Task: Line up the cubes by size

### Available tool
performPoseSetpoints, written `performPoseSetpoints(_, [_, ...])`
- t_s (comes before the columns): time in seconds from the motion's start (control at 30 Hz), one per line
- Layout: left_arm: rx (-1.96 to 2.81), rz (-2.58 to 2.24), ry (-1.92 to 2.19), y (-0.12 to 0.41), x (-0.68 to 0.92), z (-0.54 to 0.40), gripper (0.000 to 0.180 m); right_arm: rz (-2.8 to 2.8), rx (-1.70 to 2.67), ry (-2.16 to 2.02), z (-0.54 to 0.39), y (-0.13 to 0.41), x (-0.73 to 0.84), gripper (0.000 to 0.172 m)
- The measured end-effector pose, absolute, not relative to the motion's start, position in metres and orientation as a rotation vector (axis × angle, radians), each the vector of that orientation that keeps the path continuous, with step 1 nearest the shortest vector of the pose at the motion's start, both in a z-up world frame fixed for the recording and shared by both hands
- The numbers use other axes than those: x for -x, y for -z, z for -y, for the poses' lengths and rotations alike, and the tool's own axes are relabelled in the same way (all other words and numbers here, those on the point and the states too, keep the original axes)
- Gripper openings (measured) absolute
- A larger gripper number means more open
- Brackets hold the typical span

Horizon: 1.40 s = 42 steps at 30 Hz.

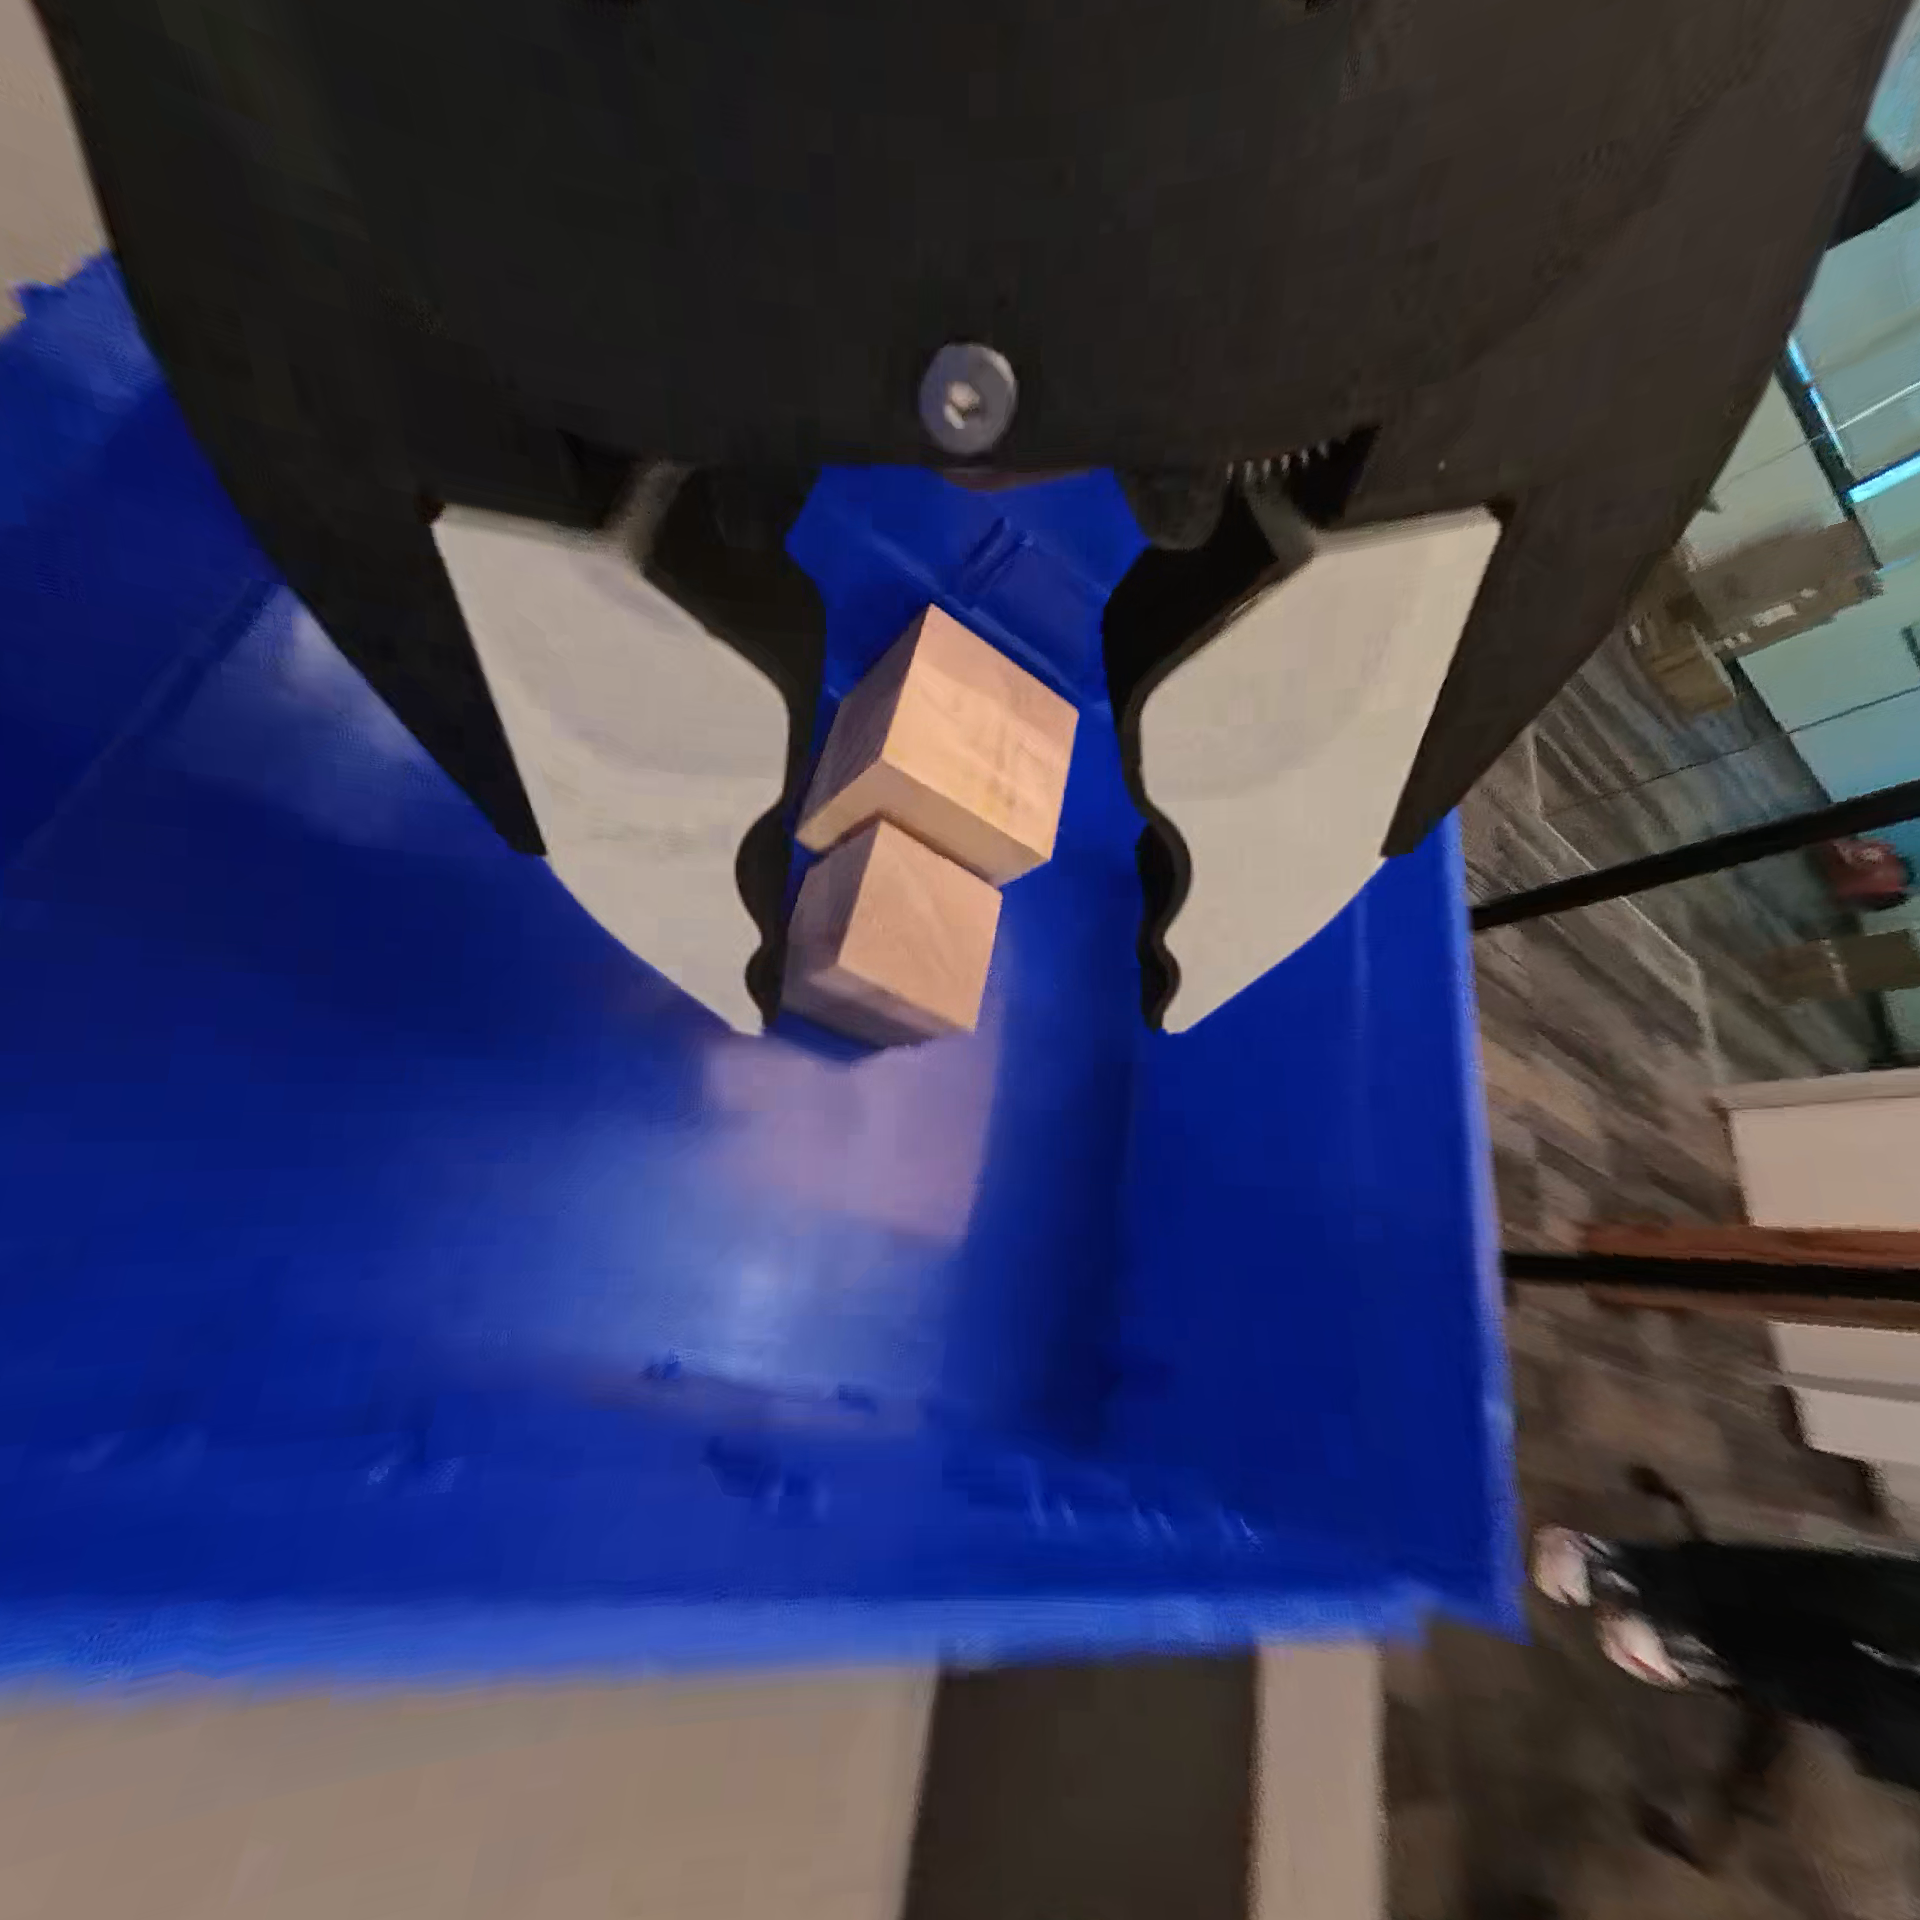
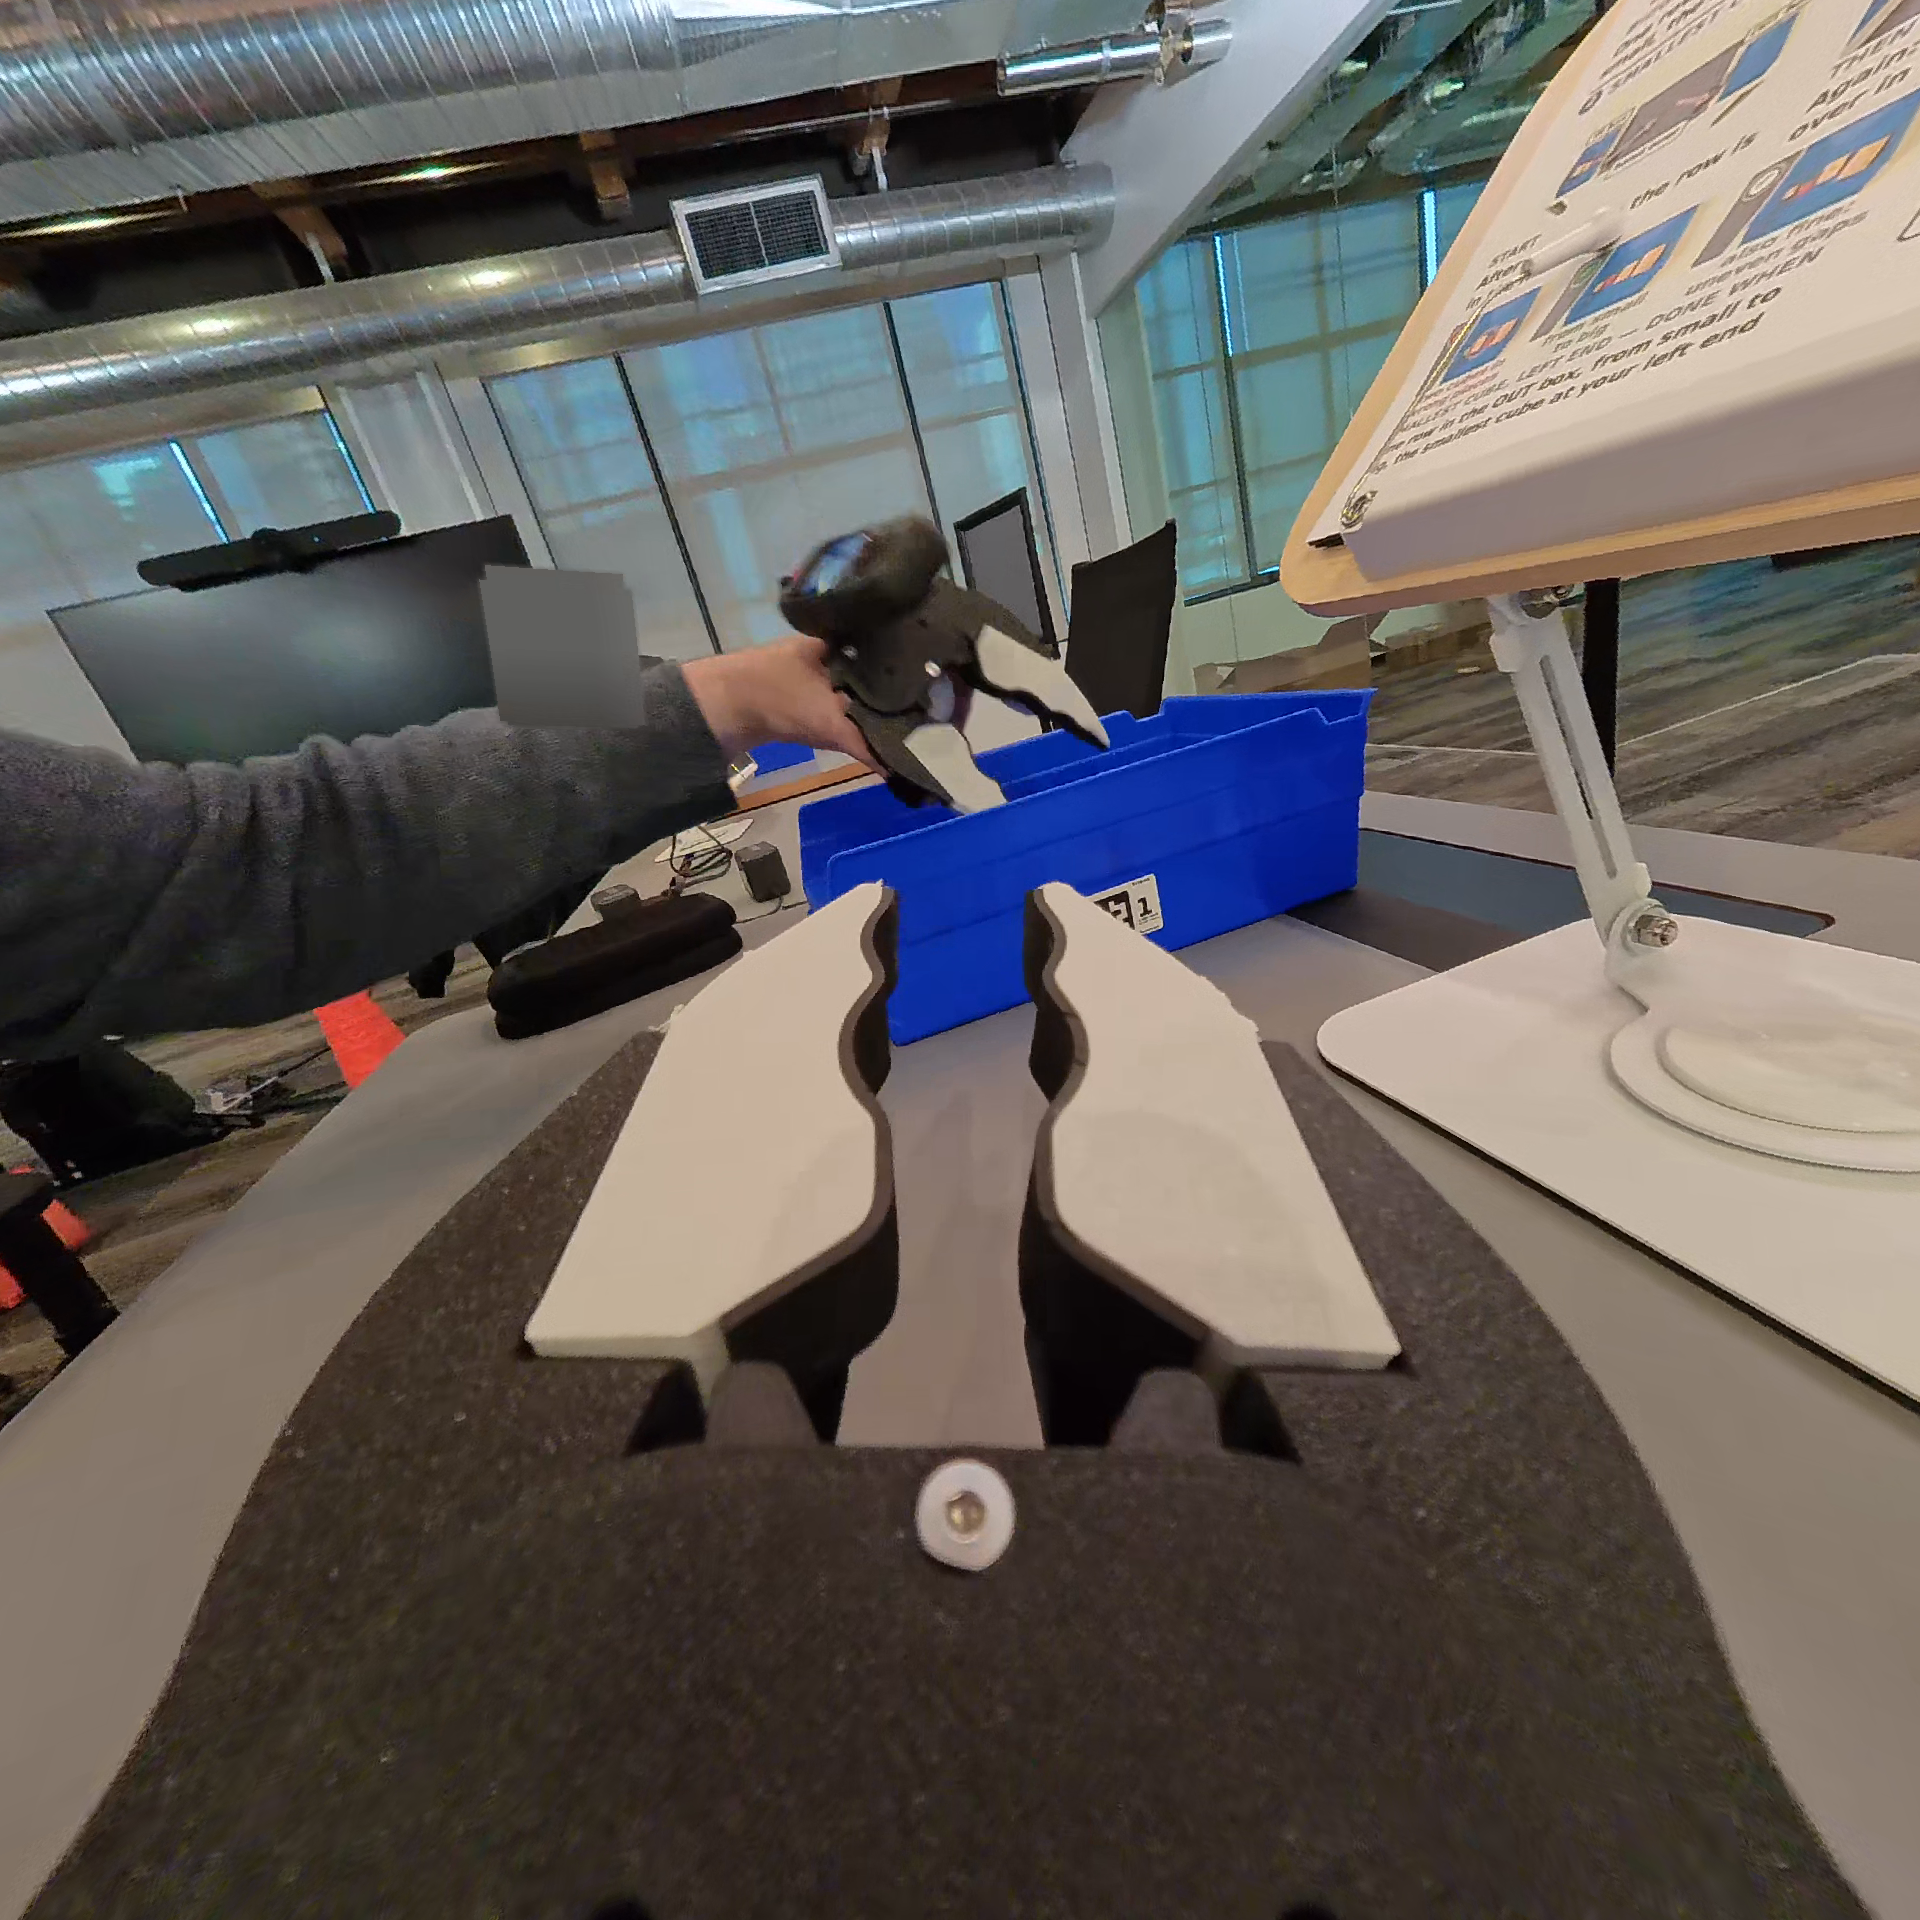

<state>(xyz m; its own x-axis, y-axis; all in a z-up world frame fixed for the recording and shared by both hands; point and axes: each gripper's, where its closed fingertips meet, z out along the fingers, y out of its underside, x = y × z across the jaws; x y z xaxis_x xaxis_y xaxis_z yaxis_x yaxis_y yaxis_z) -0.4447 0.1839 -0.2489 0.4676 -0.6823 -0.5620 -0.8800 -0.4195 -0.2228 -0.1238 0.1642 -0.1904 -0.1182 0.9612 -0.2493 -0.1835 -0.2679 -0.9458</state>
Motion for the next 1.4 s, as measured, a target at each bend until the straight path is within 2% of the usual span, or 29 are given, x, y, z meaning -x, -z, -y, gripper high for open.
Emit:
performPoseSetpoints(0.33, [2.546,-1.536,-0.417,0.313,0.479,-0.177,0.066,0.992,1.189,-1.587,-0.162,0.189,0.123,0.023])
performPoseSetpoints(0.47, [2.585,-1.550,-0.376,0.315,0.479,-0.178,0.052,0.990,1.189,-1.591,-0.163,0.189,0.123,0.023])
performPoseSetpoints(0.87, [2.590,-1.540,-0.419,0.311,0.479,-0.177,0.050,0.995,1.187,-1.592,-0.162,0.189,0.123,0.023])
performPoseSetpoints(1.07, [2.435,-1.380,-0.468,0.271,0.467,-0.191,0.049,0.998,1.186,-1.591,-0.161,0.189,0.124,0.023])
performPoseSetpoints(1.4, [1.899,-1.141,-0.545,0.136,0.370,-0.174,0.049,0.928,1.216,-1.647,-0.171,0.185,0.120,0.028])
